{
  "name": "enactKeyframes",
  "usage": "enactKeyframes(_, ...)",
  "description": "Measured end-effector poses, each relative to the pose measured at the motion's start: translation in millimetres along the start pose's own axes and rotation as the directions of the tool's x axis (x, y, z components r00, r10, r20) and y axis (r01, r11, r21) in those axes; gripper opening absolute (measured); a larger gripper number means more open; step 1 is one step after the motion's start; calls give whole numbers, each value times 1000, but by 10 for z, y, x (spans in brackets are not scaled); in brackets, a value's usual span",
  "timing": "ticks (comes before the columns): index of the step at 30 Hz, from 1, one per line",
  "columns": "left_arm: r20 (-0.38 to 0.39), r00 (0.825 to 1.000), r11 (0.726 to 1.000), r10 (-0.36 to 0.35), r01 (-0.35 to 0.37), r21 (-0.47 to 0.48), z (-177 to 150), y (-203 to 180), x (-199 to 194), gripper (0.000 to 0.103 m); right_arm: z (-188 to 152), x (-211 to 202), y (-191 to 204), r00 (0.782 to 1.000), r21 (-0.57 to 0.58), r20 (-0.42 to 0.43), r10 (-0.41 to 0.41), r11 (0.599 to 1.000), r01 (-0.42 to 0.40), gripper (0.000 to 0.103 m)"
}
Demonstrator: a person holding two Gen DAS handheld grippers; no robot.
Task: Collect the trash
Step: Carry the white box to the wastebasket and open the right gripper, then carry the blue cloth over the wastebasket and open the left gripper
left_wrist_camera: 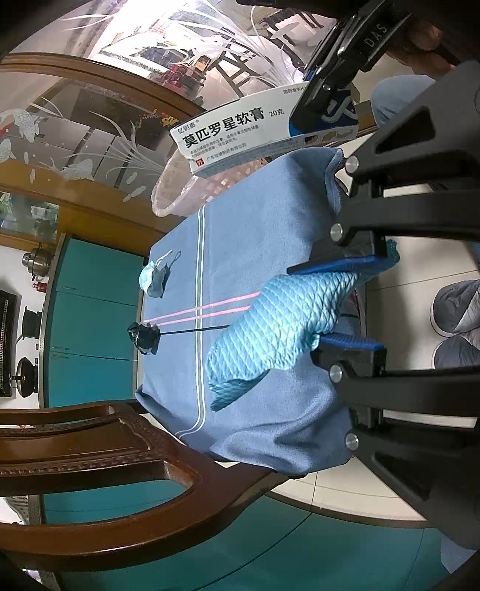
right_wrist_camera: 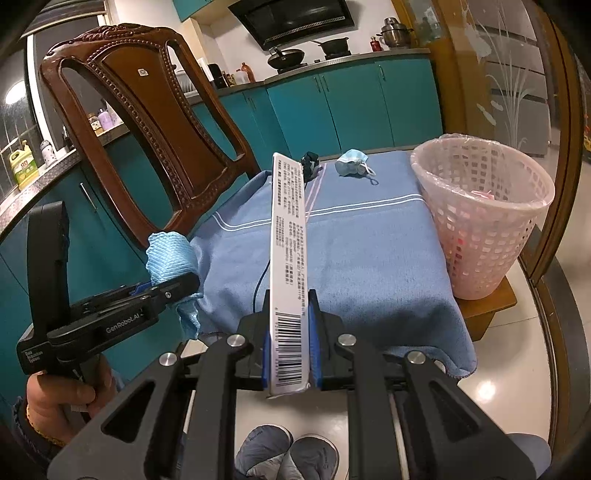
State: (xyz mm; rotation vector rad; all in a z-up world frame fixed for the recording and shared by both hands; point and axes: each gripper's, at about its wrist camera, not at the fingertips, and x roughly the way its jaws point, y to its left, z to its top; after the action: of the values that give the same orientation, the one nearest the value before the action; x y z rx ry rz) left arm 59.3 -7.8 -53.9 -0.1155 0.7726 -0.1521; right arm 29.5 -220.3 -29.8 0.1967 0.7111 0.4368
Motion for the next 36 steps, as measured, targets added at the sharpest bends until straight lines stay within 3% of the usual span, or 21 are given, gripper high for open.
enactKeyframes(8,-9,1000,1000,1,-1,1,-17,9,8,29,49,60,-144,1000,-2,-2,-30,1000,30,17)
enactKeyframes(11,-8,1000,1000,3,-3,5,-4,24,-6,29,509,-70,-436,992,1,91,-93,996,93,17)
enactKeyframes(14,-2,1000,1000,7,-7,-1,29,42,-22,29,1163,-142,-818,958,5,204,-200,979,203,17)
enactKeyframes(17,2,1000,1000,8,-8,-3,68,41,-33,29,1729,-9,-1276,928,59,248,-279,960,273,20)
enactKeyframes(18,7,1000,1000,10,-10,1,85,31,-45,29,1858,67,-1428,922,77,254,-292,956,282,29)
enactKeyframes(19,11,1000,1000,12,-13,6,101,19,-57,29,1980,197,-1602,926,80,231,-297,955,287,53)
enactKeyframes(21,15,1000,1000,17,-17,16,119,-1,-72,29,2039,337,-1847,919,137,189,-346,936,324,67)
enactKeyframes(24,14,1000,999,20,-20,26,110,-18,-73,29,1783,284,-1906,943,204,186,-276,950,237,69)
enactKeyframes(28,-21,1000,999,14,-13,34,75,-73,50,29,900,91,-1603,947,196,195,-255,956,217,81)
enactKeyframes(32,-58,998,996,-34,39,77,116,-311,248,29,-106,-133,-1465,973,309,89,-213,935,176,82)
enactKeyframes(36,-47,991,976,-127,133,171,464,-854,408,29,-596,-343,-1303,985,339,-1,-171,927,161,82)
